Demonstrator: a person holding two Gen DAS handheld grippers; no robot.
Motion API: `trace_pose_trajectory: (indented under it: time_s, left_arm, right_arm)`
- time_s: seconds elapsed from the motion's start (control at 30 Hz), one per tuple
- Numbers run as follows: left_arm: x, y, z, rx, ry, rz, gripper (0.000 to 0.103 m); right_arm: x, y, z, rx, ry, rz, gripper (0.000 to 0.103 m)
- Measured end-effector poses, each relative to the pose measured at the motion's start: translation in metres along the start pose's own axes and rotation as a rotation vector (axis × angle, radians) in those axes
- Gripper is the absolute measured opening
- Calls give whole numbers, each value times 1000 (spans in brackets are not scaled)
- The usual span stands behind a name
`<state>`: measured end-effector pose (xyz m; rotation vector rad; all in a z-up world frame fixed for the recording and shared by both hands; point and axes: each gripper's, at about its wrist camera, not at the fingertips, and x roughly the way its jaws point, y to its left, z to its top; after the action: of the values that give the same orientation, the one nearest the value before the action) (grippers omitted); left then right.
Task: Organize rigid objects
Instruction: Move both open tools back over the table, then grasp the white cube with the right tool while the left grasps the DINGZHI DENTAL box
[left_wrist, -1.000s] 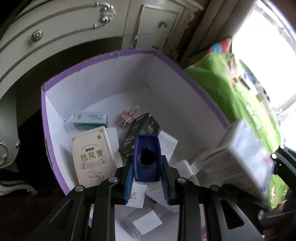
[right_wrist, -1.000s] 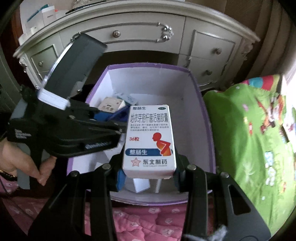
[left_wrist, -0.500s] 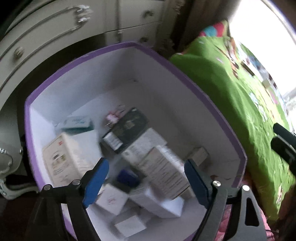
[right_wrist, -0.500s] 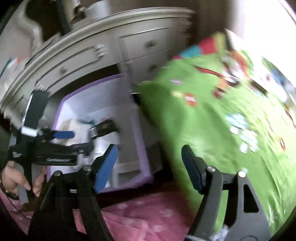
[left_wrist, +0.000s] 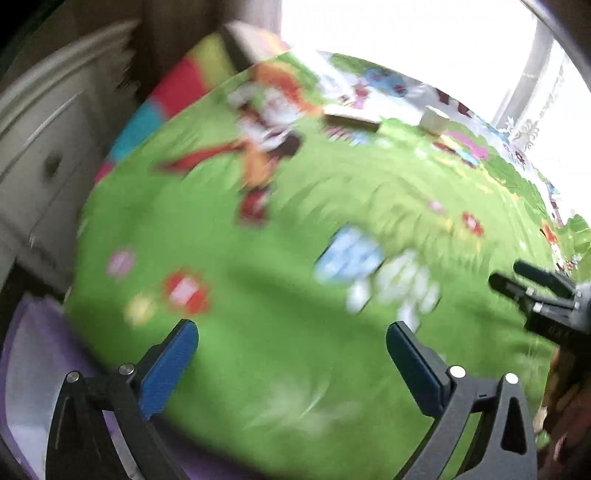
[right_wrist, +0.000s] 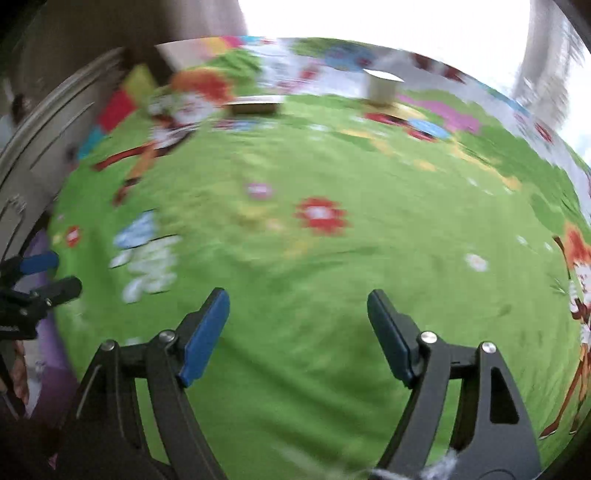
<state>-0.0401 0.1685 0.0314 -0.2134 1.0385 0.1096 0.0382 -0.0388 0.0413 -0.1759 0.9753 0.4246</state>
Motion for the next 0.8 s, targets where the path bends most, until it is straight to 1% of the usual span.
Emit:
trace_pose_trajectory:
  time_s: [0.03,0.07,0.1,0.17,0.2,0.23,0.27,0.37,0.4,0.47,0.63,0.8]
  left_arm:
    - [5,-19,13,50,-26,0,103]
    - [10,-32,22,91,-48,3,103]
    - [16,-43,29,123,-70,16,103]
    - [40,-65,48,191,-127,70,103]
    - [47,-69,53,210,-136,75,103]
    - [62,-76,63,229,-129,82,103]
    - [72,-82,70,236,-115,90,103]
    - [85,-78,90,214,-130,45,103]
    - [88,-75,94,205,-120,24,103]
    - [99,-68,103,154,-85,-50,103]
    - [97,-66,103,136,-93,-45,103]
    - [100,-63,101,111,-97,-30,103]
  right_arm:
    - [4,-10,1,14,3,-8,82]
    - [4,-17,3,13,-18,-16,89]
    - [8,-22,6,13,-11,-42,94]
    - [15,-28,11,-3,-9,-81,98]
    - [18,-31,14,-18,-8,-100,101]
    - [21,-33,18,-24,-11,-96,103]
    - [23,-35,21,-26,-18,-94,103]
    - [34,-47,37,-20,-10,-93,103]
    - [39,-49,41,-19,-10,-95,103]
    - [50,-57,57,-15,-14,-96,103]
    - [82,-75,100,5,-25,-106,103]
    - [122,-82,159,-1,-25,-106,103]
